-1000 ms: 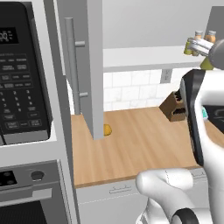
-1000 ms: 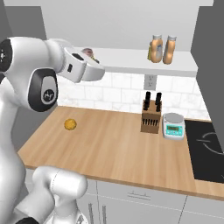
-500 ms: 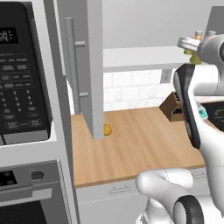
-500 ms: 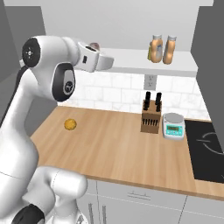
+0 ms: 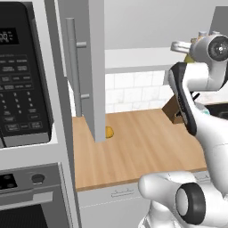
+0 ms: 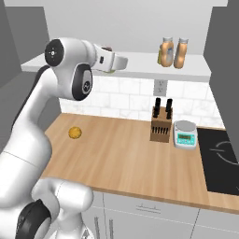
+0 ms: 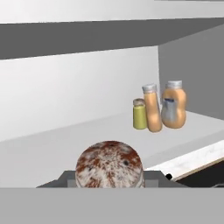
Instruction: Put the shaker and condiment bottle from the counter next to their counterparts in the cabinet.
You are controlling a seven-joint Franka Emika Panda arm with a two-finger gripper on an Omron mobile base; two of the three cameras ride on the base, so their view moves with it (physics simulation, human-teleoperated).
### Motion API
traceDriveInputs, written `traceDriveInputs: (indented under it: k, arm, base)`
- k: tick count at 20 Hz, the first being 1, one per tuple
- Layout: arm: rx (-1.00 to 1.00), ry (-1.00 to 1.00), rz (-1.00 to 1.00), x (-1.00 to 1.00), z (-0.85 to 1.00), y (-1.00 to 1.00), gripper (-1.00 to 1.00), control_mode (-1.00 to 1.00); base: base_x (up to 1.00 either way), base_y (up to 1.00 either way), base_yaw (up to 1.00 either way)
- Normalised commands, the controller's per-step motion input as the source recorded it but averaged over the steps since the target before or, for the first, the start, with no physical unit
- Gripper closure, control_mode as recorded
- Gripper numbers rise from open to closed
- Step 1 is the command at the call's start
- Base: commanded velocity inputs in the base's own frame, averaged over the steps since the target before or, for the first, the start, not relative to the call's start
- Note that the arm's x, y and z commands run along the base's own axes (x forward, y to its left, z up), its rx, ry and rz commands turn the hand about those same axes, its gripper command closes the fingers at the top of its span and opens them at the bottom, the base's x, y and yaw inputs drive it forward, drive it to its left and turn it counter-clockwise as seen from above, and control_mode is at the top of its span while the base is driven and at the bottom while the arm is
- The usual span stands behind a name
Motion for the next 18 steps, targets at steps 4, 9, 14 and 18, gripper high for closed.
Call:
traceDriveInputs:
  k: [4, 9, 14, 18]
  arm:
    - [-0.02, 0.08, 0.0, 0.52, 0.0, -0.12, 1.0, -1.0]
    - [-0.04, 0.03, -0.02, 0.36, -0.04, -0.24, 1.0, -1.0]
    - [-0.07, 0.0, 0.0, 0.4, -0.32, -0.1, 1.0, -1.0]
    - [-0.04, 0.0, 0.0, 0.44, -0.39, -0.12, 1.0, -1.0]
  base:
    - [0.0, 0.0, 0.0]
    - [0.0, 0.0, 0.0]
    - [0.0, 0.0, 0.0]
    - [0.0, 0.0, 0.0]
